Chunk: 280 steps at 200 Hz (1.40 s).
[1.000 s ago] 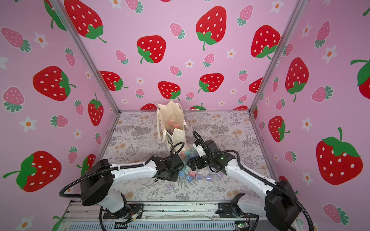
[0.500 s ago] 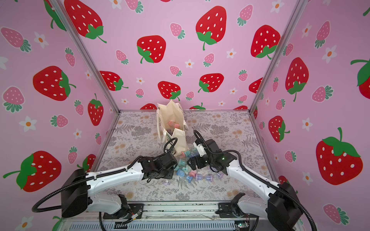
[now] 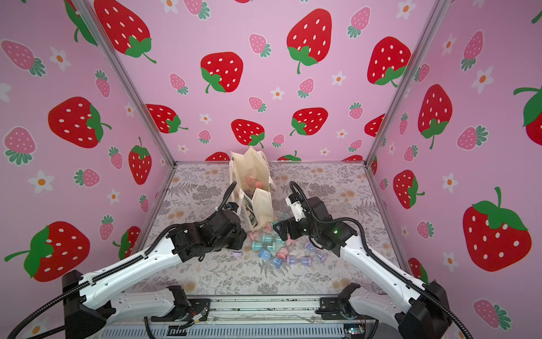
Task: Put the hourglass into the canvas bag
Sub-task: Pick up the hourglass from the center of the board, then place the hourglass in the canvas bag.
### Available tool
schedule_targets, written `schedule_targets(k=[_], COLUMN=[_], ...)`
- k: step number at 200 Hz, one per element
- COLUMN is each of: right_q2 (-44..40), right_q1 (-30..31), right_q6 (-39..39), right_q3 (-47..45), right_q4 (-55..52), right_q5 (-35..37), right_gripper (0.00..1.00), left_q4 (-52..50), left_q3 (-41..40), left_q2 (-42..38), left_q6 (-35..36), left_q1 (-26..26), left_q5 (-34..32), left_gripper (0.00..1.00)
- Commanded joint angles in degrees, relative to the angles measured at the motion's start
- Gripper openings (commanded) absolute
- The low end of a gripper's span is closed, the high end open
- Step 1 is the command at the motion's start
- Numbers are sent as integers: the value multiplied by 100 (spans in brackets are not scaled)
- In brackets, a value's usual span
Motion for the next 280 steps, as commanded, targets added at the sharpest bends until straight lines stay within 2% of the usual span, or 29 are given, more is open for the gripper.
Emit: schedule_targets(k=[1,41,109,153,177,224,280], right_q2=[-120,-144,139,393,550,828,1130], right_q1=[-97,-280,-566,-660,-695,-748,-765], right_q6=[42,28,118,39,-15,-77,-189], right_q3=[293,620,1105,1298,1392,1480,1585], right_q4=[-166,-205,-181,-56,68,478,730], right_q5=[90,80,-79,-177,-279,-631,-948], right_gripper=[99,99,99,99,99,99,99], left_q4=[-79,57,736,875,931,1040,931], left_q3=[602,1592,3224,4145,4405,4742,5103], left_q2=[-143,129,1474,2476,2929,3761,4921], left_q6=[399,814,939,926,899,767,676], left_q1=[162,514,1145,1374,1541,1971,2370], left_q5=[-160,104,227,-139,-331,-228,248], left_gripper=[33,32,29,28,27,27,25])
